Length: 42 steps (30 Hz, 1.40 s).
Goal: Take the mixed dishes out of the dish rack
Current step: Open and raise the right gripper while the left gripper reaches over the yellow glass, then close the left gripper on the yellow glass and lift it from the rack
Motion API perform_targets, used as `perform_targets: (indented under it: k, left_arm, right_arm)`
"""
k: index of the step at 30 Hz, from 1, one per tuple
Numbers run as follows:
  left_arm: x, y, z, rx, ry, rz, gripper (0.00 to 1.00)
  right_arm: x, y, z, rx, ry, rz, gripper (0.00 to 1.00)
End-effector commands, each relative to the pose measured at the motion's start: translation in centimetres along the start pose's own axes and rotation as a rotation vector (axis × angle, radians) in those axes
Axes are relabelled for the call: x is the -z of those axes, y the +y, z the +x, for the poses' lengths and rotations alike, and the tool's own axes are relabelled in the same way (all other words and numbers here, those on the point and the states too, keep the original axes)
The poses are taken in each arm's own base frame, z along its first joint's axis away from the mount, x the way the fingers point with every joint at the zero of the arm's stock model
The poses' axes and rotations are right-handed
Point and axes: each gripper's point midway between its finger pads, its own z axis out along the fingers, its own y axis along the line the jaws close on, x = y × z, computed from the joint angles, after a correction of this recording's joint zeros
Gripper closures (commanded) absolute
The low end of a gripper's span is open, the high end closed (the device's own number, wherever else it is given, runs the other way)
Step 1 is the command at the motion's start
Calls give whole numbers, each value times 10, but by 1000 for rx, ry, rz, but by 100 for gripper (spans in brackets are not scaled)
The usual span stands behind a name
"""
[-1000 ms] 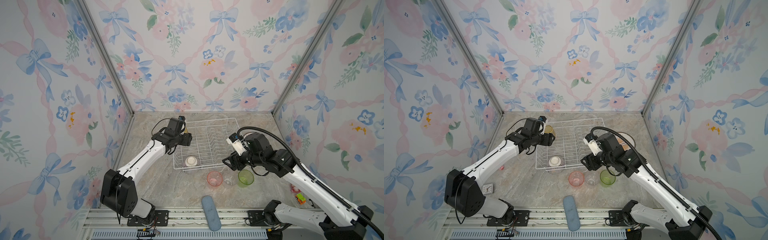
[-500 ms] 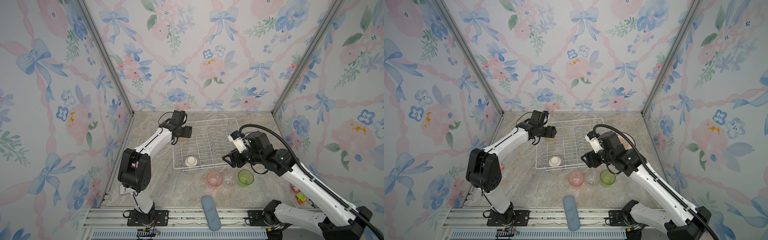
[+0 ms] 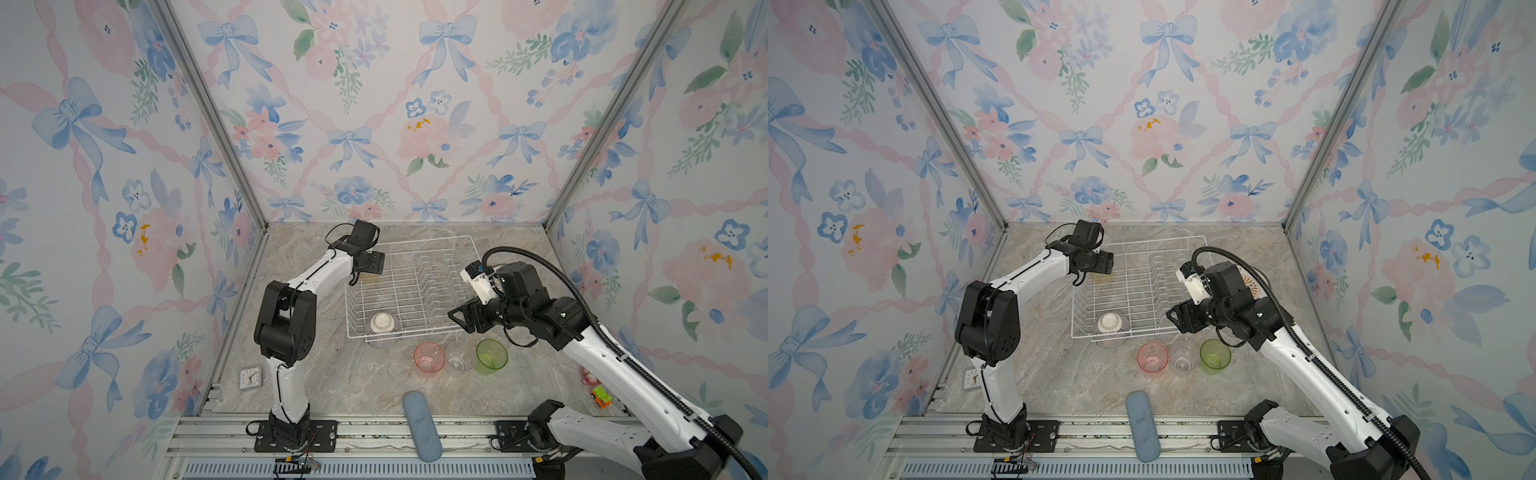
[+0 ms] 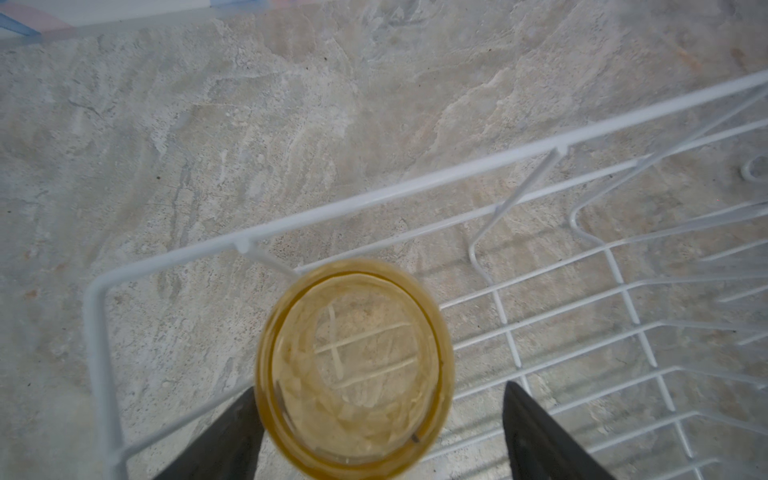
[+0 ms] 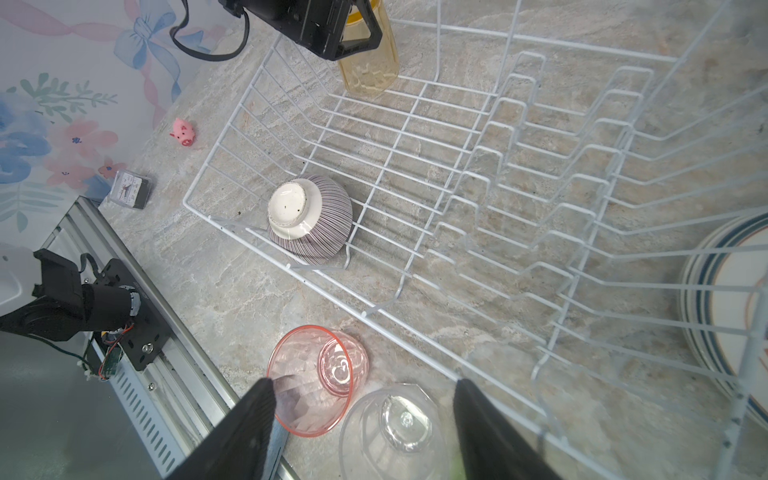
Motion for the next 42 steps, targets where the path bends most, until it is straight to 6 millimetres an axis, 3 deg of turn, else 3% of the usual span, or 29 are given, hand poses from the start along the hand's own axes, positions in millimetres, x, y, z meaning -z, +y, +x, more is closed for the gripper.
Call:
perform_targets:
  k: [1, 17, 20, 23, 33, 42]
  left_arm:
    - [-5, 8, -10, -13, -17, -32, 16]
    - [-32, 7, 1, -26, 32, -44, 17]
    - [-34, 7, 3, -34, 38, -41, 20]
    - [-32, 7, 3, -40, 37, -37, 29]
    - [-18, -4, 5, -45, 34, 48, 43]
    - [25, -35, -7, -31, -13, 271, 42]
  right_arm:
    - [-6, -4, 1, 3, 5, -8, 29]
    - [-18, -11, 1, -17, 28, -15, 29]
    - [-19, -11, 1, -22, 29, -15, 29]
    - [-21, -11, 0, -25, 29, -17, 29]
    - [-29, -10, -1, -52, 28, -41, 29]
    - [-33, 15, -16, -122, -54, -250, 29]
